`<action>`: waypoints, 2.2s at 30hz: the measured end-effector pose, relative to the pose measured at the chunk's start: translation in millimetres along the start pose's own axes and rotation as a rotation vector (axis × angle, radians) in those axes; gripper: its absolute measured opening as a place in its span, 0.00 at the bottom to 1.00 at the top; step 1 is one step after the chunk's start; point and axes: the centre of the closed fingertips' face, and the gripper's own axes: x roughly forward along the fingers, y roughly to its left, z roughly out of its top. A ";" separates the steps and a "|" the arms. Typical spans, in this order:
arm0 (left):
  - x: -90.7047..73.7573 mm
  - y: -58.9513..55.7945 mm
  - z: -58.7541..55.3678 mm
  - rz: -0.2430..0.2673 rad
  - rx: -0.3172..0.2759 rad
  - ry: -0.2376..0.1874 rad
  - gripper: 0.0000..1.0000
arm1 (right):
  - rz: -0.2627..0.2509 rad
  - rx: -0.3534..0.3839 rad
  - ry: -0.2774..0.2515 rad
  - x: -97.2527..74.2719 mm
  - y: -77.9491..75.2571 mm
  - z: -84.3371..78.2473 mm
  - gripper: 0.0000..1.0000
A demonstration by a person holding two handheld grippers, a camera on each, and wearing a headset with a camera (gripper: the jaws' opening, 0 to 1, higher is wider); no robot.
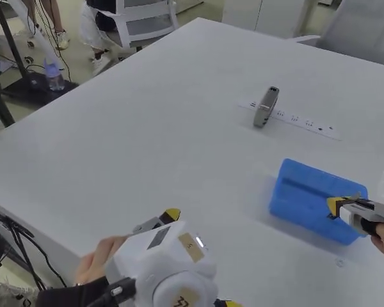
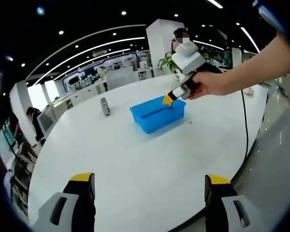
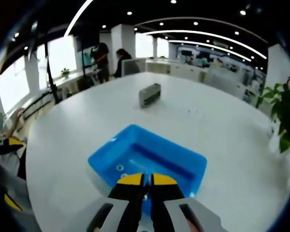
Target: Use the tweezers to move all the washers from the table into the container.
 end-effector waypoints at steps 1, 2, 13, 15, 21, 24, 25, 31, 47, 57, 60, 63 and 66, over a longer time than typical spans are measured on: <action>-0.2 -0.1 0.2 0.000 0.001 -0.001 0.96 | 0.001 0.000 -0.005 0.2 -0.3 0.8 0.01; -0.2 -0.1 0.4 0.001 0.001 -0.002 0.96 | 0.006 0.001 -0.005 0.7 2.2 2.7 0.01; -0.6 -0.1 -0.3 0.004 0.008 0.002 0.96 | 0.003 -0.011 -0.019 -1.5 3.7 1.5 0.02; -0.8 0.0 0.0 0.006 0.012 0.000 0.96 | 0.002 -0.002 -0.016 -0.7 -1.0 0.5 0.02; -0.4 -0.3 -1.6 0.006 0.021 0.008 0.96 | 0.004 0.023 -0.060 -14.6 1.2 9.4 0.02; -0.5 0.0 -1.1 0.008 0.023 0.006 0.96 | 0.005 0.045 -0.101 -27.1 -1.5 19.6 0.02; -0.6 0.1 -1.0 0.008 0.022 0.006 0.96 | 0.006 0.045 -0.108 -30.8 -1.5 21.1 0.02; -0.7 -1.1 0.3 0.002 0.021 -0.002 0.96 | 0.001 0.047 -0.153 -56.3 3.2 26.7 0.02; 0.7 -1.5 -3.7 0.002 0.038 0.020 0.97 | -0.040 0.070 -0.189 -98.2 6.0 10.0 0.02; 0.5 -0.3 -4.8 0.010 0.036 0.025 0.97 | -0.055 0.089 -0.128 -89.3 5.6 -19.1 0.02; 0.4 -0.3 -5.2 0.011 0.037 0.027 0.97 | -0.060 0.092 -0.108 -81.3 3.1 -28.7 0.02; 0.6 -0.2 -6.1 0.011 0.039 0.032 0.96 | -0.071 0.097 -0.084 -75.5 -1.1 -38.4 0.02; 0.6 -0.1 -6.4 0.012 0.039 0.033 0.96 | -0.074 0.110 -0.069 -68.9 -2.8 -44.1 0.02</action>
